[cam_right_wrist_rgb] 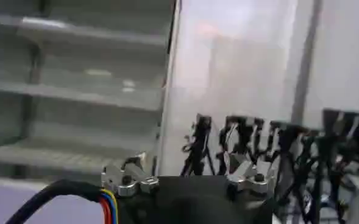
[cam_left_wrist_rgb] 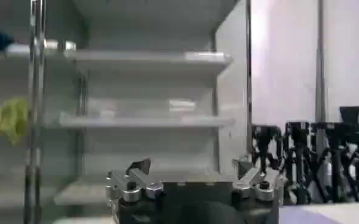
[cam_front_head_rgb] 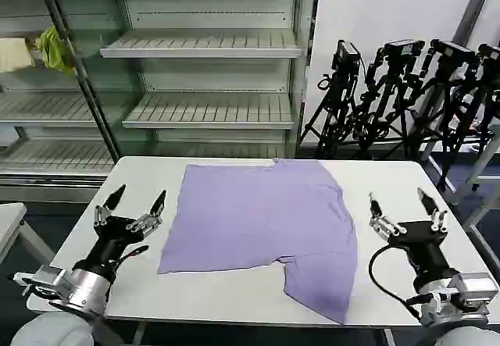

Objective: Fold and organize the clothes.

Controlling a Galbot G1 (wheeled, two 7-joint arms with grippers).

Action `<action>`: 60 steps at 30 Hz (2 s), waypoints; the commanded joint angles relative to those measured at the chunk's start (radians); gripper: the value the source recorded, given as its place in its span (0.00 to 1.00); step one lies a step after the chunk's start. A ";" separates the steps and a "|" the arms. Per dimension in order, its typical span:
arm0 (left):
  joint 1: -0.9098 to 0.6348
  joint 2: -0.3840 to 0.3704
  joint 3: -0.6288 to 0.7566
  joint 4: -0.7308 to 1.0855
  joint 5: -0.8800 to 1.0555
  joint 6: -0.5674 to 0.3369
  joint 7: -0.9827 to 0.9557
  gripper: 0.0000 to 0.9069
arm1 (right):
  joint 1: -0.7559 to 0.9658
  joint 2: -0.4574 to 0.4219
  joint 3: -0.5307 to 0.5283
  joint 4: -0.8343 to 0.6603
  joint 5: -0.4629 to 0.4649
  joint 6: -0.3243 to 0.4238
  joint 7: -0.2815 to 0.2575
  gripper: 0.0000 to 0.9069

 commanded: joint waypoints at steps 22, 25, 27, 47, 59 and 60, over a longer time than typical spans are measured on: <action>0.119 0.070 0.160 0.127 -0.064 0.023 -0.037 1.00 | -0.280 0.022 -0.094 -0.040 0.027 0.040 0.094 1.00; 0.117 0.071 0.168 0.134 -0.064 0.023 -0.037 1.00 | -0.292 0.034 -0.095 -0.033 0.026 0.039 0.108 1.00; 0.113 0.070 0.172 0.142 -0.064 0.022 -0.037 1.00 | -0.296 0.041 -0.093 -0.025 0.029 0.035 0.122 1.00; 0.091 0.049 0.205 0.210 -0.036 0.002 -0.025 1.00 | -0.234 0.113 -0.150 -0.112 0.036 0.026 0.135 1.00; 0.103 0.053 0.158 0.161 -0.037 -0.004 -0.019 1.00 | -0.203 0.125 -0.194 -0.131 0.018 0.029 0.130 1.00; 0.105 0.053 0.156 0.155 -0.036 -0.004 -0.019 1.00 | -0.202 0.125 -0.195 -0.133 0.018 0.029 0.130 1.00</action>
